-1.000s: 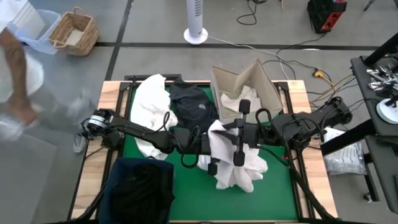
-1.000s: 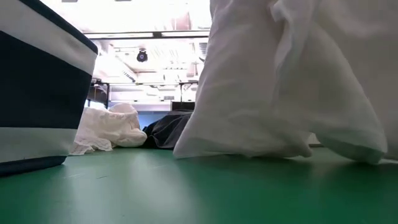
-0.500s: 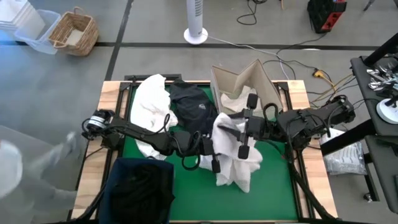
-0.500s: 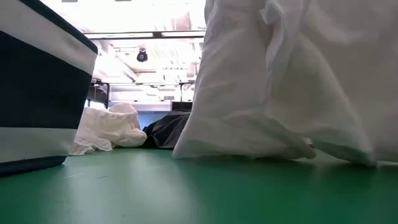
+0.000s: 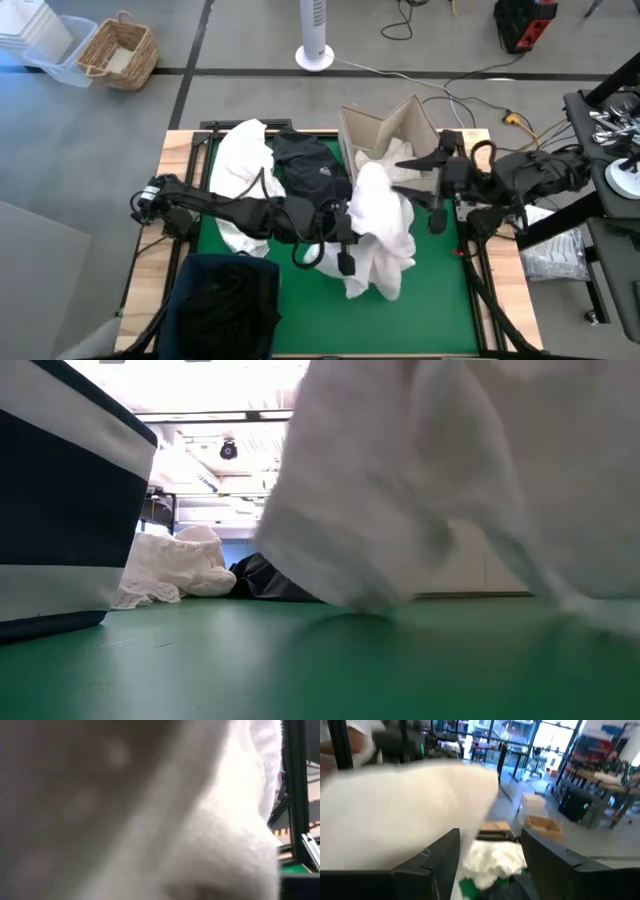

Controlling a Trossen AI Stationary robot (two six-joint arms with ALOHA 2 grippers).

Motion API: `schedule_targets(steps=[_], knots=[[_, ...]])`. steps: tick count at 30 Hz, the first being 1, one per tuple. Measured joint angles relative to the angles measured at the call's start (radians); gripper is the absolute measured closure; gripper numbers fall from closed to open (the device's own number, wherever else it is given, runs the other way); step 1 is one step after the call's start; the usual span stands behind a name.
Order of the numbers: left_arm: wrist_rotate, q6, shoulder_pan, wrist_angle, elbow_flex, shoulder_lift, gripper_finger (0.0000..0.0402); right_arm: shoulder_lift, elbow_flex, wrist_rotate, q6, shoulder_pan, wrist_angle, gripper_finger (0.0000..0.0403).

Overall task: Sort clothes
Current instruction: Put the bottom white shirt into the brown laundry organizer

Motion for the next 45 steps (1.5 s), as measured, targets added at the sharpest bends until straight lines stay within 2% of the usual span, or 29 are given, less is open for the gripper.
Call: schedule_targets(steps=[3, 8, 11, 20, 24, 29, 37, 39, 42, 45], knots=[[0.000, 0.007, 0.001, -0.115, 0.098, 0.000, 0.0400, -0.025, 0.000, 0.009, 0.058, 0.000, -0.079, 0.0194], [0.026, 0.008, 0.001, -0.271, 0.234, 0.000, 0.0400, -0.049, 0.000, 0.125, 0.157, 0.001, -0.212, 0.0200], [0.026, 0.013, 0.000, -0.337, 0.303, 0.000, 0.0400, -0.068, 0.000, 0.157, 0.230, 0.001, -0.303, 0.0204], [0.026, 0.037, 0.040, -0.492, 0.537, 0.001, 0.0400, -0.069, 0.000, 0.166, 0.518, 0.000, -0.628, 0.0218], [0.027, 0.057, 0.071, -0.480, 0.620, 0.004, 0.0400, -0.064, -0.012, 0.166, 0.650, 0.001, -0.766, 0.0227], [0.040, 0.081, 0.110, -0.407, 0.617, -0.013, 0.0400, -0.062, -0.061, 0.139, 0.704, 0.001, -0.834, 0.0239], [0.051, 0.170, 0.184, -0.232, 0.617, -0.013, 0.0400, -0.091, -0.242, -0.029, 0.808, 0.001, -0.829, 0.0268], [0.093, 0.193, 0.210, -0.193, 0.617, -0.013, 0.0400, -0.101, -0.299, -0.087, 0.834, 0.004, -0.817, 0.0277], [0.212, 0.210, 0.256, -0.120, 0.617, -0.010, 0.0400, -0.115, -0.381, -0.159, 0.867, 0.022, -0.774, 0.0292], [0.249, 0.211, 0.301, 0.016, 0.617, 0.004, 0.0400, -0.130, -0.456, -0.195, 0.891, 0.054, -0.694, 0.0307]])
